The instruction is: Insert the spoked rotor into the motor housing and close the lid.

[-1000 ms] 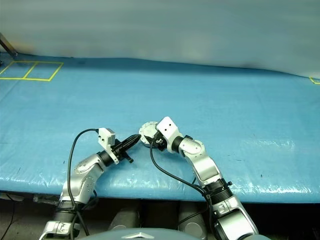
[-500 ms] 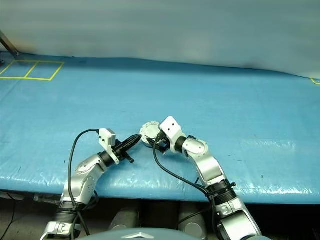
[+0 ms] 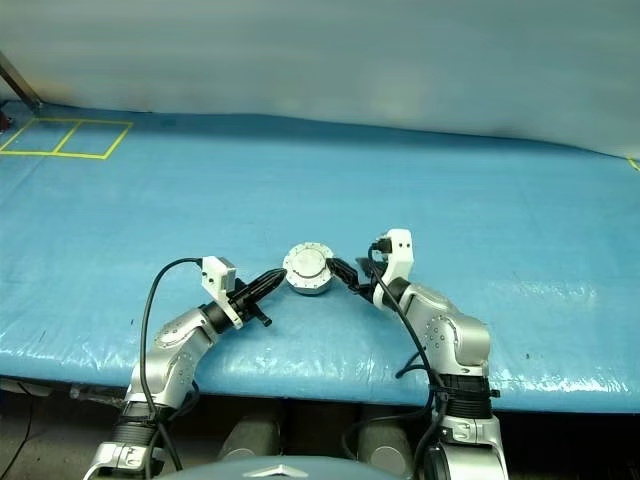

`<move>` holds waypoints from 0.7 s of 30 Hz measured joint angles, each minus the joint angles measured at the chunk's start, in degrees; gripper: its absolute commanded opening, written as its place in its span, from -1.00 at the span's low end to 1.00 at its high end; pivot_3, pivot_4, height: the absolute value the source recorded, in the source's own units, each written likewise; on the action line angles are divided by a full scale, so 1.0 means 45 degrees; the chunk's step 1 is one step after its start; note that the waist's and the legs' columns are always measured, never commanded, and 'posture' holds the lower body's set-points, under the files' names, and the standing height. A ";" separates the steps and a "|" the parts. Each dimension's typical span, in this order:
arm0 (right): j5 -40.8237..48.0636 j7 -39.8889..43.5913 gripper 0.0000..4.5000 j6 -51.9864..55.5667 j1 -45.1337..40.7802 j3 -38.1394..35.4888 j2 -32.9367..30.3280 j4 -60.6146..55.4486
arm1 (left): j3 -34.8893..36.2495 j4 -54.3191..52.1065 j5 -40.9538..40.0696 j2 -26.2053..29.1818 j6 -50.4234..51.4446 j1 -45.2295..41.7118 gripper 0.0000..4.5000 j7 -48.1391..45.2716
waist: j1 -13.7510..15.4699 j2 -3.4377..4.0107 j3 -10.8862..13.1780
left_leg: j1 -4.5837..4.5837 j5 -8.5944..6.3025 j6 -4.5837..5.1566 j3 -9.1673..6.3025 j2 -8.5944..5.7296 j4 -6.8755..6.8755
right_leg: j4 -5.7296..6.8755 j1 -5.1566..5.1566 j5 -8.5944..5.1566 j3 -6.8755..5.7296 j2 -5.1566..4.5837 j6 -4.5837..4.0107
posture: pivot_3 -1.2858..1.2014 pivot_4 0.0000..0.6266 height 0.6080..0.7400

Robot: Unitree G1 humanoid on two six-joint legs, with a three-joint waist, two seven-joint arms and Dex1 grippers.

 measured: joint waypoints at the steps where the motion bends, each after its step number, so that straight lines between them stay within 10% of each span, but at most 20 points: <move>1: 0.0456 -0.0091 0.97 0.0328 -0.0012 -0.0394 0.0253 0.0186 | -0.0025 0.0016 0.0007 -0.0034 -0.0002 -0.0007 -1.00 -0.0001 | -0.0014 0.0012 0.0005 | 0.0000 0.0000 0.0000 0.0002 0.0000 0.0000 | 0.0001 -0.0001 0.0000 0.0001 0.0000 0.0000 | 0.03 -0.52 1.00; 12: 0.3013 -0.1136 0.97 0.1954 -0.0371 -0.1871 0.1567 0.1153 | -0.0129 0.0072 0.0084 -0.0054 -0.0120 -0.0036 -1.00 -0.0028 | -0.0040 0.0018 0.0001 | -0.0002 -0.0001 0.0001 0.0002 0.0001 0.0000 | -0.0002 0.0000 -0.0001 -0.0002 0.0001 0.0001 | 0.03 -0.52 1.00; 21: 0.4000 -0.1807 0.00 0.1901 -0.0696 -0.2601 0.1830 0.2036 | -0.0165 0.0120 0.0165 -0.0021 -0.0256 0.0018 -1.00 0.0033 | -0.0056 0.0025 0.0005 | -0.0017 -0.0002 0.0003 0.0001 0.0001 -0.0002 | -0.0007 -0.0013 -0.0001 -0.0004 0.0001 0.0002 | 0.03 -0.52 1.00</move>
